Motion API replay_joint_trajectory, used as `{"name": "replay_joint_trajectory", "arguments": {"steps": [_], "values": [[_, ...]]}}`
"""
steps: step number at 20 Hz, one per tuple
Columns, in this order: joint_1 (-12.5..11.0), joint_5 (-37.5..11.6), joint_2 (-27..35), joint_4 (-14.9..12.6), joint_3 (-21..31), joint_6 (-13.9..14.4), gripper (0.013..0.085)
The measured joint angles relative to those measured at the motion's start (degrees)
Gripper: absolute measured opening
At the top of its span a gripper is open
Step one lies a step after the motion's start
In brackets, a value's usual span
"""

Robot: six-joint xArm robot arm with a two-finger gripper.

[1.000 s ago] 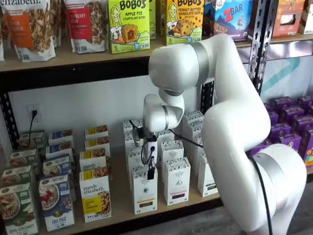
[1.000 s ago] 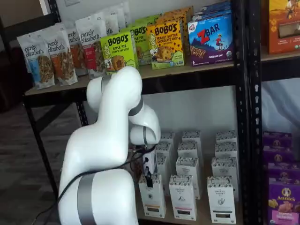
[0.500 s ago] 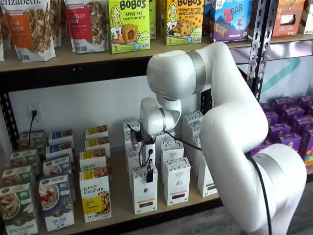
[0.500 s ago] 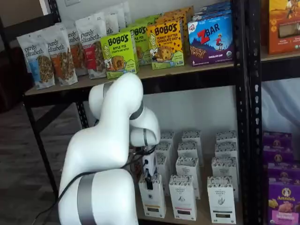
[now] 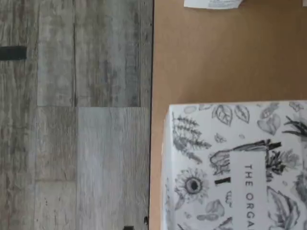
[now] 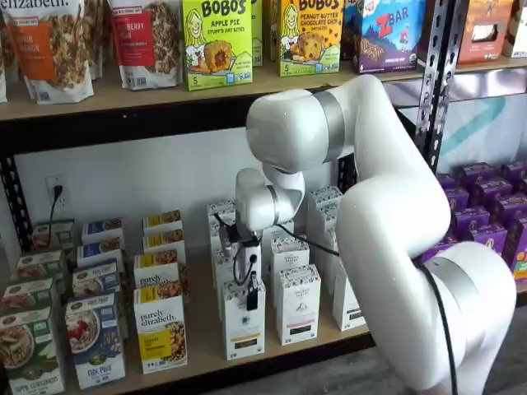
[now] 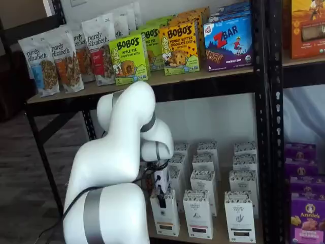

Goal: Pick up the white box with a yellow strip in the middle, on the bottom shelf, the fourth box from the left

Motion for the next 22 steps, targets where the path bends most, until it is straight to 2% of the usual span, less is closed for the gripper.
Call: {"name": "replay_joint_trajectory", "arguments": {"steps": [6, 14, 15, 16, 19, 22], "values": [[-0.15, -0.38, 0.55, -0.76, -0.08, 0.48, 0.085], [-0.35, -1.56, 0.89, 0.52, 0.12, -0.84, 0.085], [-0.28, -1.55, 0.97, 0.31, 0.05, -0.59, 0.081], [-0.25, -1.58, 0.99, 0.24, 0.04, -0.52, 0.081], [-0.12, -1.54, 1.22, 0.12, -0.24, -0.28, 0.069], [0.01, -0.68, 1.47, 0.05, -0.82, -0.06, 0.065]]}}
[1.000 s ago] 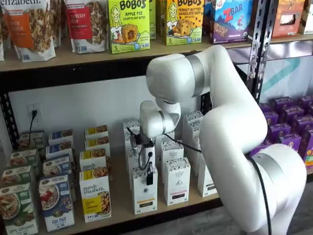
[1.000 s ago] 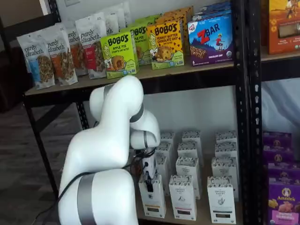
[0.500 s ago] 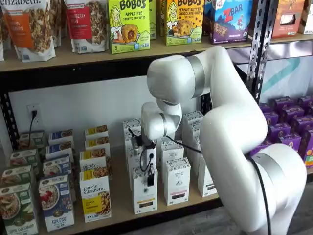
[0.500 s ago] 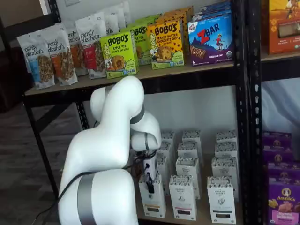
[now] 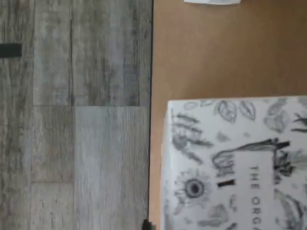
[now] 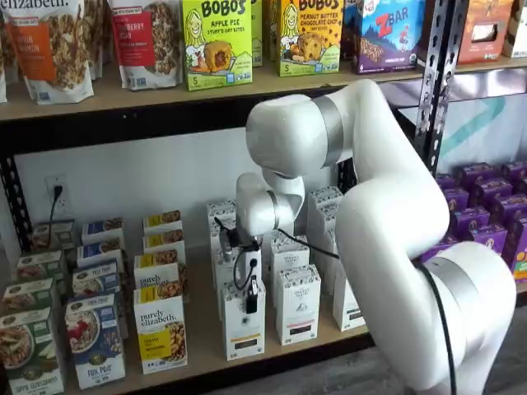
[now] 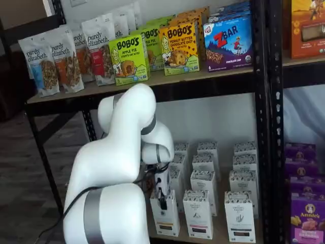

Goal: Pick up the white box with a yellow strip in the middle, on the bottom shelf, the fourth box from the left

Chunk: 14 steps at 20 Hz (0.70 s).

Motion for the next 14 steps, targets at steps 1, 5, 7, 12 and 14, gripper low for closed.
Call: {"name": "replay_joint_trajectory", "arguments": {"steps": [1, 5, 7, 12, 14], "values": [[0.06, 0.25, 0.1, -0.2, -0.19, 0.23, 0.065], [0.28, 0.28, 0.36, -0.17, -0.49, 0.42, 0.065], [0.36, 0.16, 0.44, -0.19, -0.57, 0.53, 0.065], [0.46, 0.36, 0.53, -0.11, -0.73, 0.56, 0.057], [0.46, 0.42, 0.5, -0.21, -0.71, 0.66, 0.053]]}}
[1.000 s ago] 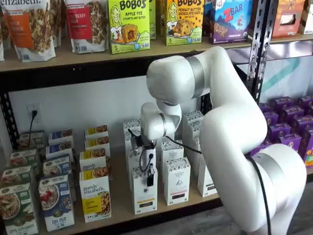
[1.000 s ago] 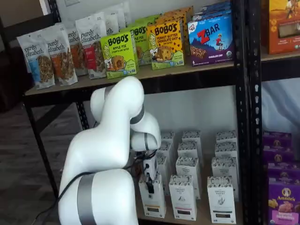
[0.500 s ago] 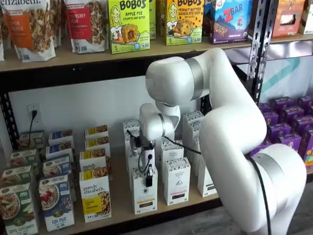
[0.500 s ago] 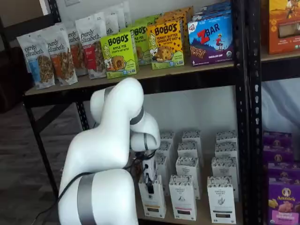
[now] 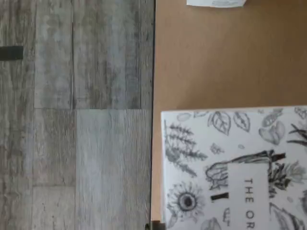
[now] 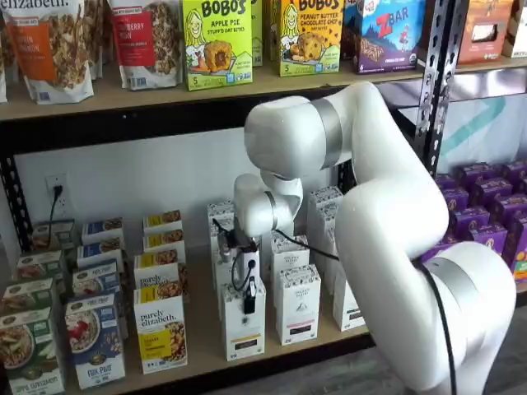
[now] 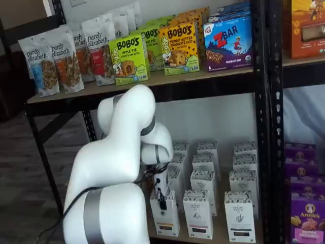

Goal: Pick up the white box with a yellow strip in the middle, on the bottom shelf, the fourth box from the left

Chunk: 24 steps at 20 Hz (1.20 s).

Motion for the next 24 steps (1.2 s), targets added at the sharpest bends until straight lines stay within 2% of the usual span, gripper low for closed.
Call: {"name": "replay_joint_trajectory", "arguments": {"steps": [1, 2, 8, 14, 24], "values": [[0.0, 0.04, -0.04, -0.03, 0.03, 0.02, 0.053], [0.0, 0.13, -0.11, -0.01, 0.08, 0.01, 0.049], [0.11, 0.42, -0.86, -0.24, 0.98, 0.32, 0.049], [0.57, -0.79, -2.77, -0.09, 4.07, 0.58, 0.049], [2.21, -4.83, -9.1, -0.62, 14.83, 2.52, 0.049]]}}
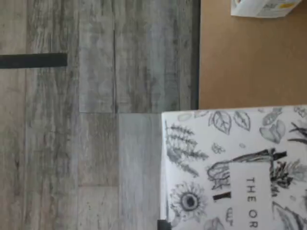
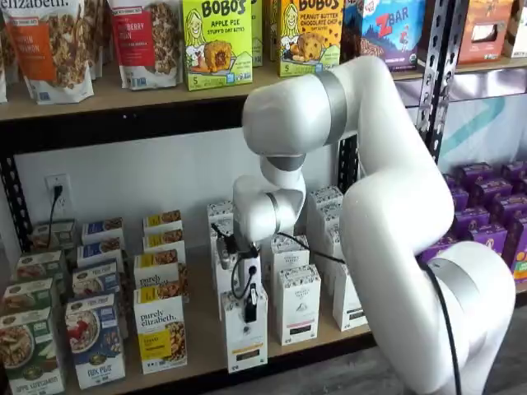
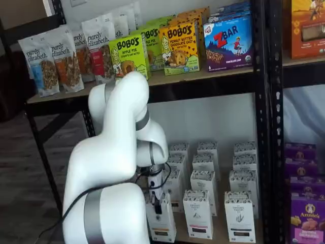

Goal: Pick up the white box with a yellow strip in the middle, on the bottom shelf, the fourth box from the left

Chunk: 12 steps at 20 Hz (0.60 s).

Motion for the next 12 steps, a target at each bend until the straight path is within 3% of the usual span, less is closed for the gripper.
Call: {"name": "replay_joint_trajectory", "arguments": {"steps": [12], "values": [[0.44, -3.47, -10.14, -0.06, 13.86, 0.39, 0.049]]}}
